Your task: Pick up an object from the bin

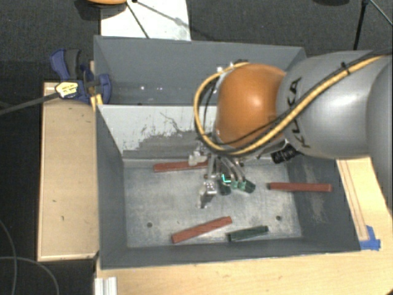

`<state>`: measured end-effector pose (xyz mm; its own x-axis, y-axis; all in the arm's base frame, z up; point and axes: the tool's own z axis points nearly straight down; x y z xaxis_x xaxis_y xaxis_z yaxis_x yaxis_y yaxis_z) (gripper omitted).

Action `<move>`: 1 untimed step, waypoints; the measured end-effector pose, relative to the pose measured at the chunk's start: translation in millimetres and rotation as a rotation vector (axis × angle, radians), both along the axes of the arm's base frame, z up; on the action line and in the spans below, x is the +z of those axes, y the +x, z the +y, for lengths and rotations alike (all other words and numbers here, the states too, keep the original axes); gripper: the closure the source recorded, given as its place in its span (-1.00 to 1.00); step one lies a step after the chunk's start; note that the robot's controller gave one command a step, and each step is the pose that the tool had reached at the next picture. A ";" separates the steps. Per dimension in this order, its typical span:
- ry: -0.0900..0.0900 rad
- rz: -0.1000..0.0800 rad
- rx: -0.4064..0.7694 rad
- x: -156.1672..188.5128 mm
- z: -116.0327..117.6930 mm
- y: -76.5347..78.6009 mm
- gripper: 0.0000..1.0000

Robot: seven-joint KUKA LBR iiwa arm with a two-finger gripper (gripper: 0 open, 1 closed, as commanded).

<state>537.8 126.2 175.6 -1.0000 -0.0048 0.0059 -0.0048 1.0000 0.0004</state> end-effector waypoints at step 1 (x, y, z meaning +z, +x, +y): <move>0.001 -0.008 -0.003 4.3 -0.6 1.8 -1.00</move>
Offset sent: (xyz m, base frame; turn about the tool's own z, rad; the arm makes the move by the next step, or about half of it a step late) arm -0.0490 -0.0013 -0.0749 0.0680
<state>539.6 125.6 179.9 -1.0000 -0.0019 -0.0019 -0.0019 1.0000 0.0013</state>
